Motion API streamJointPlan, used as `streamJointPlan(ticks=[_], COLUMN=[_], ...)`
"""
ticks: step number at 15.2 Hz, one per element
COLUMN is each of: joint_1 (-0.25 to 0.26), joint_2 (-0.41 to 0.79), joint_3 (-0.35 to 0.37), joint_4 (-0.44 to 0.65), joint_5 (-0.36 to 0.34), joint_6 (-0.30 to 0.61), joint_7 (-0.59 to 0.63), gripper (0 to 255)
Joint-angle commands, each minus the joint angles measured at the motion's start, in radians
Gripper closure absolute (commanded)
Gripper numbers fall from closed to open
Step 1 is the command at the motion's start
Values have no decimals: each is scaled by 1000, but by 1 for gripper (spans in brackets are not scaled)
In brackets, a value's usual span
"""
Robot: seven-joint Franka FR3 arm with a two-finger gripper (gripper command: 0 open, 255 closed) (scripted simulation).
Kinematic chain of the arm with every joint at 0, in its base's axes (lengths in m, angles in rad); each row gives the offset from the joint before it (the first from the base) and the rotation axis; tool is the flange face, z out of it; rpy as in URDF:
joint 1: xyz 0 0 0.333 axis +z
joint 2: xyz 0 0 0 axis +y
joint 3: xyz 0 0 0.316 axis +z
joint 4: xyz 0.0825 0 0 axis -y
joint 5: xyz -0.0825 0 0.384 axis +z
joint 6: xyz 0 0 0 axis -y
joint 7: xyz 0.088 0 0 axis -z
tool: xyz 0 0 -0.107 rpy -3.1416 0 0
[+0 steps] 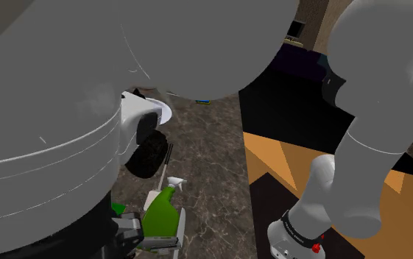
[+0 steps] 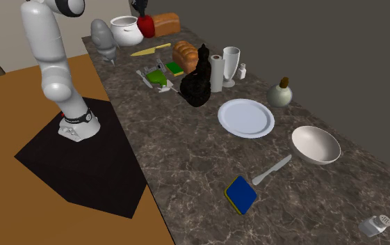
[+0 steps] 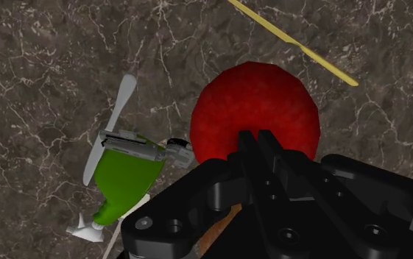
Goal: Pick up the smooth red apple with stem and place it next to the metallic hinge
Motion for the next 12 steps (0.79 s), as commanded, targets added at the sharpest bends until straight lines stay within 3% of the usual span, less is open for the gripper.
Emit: streamJointPlan(ticks=[1,12], joint_1=[-4,-17], joint_2=[-6,-16], joint_3=[-1,-5], joint_4=[-35,-195], joint_5=[4,9], joint_6=[31,182], joint_7=[-1,-7], gripper=[255,255])
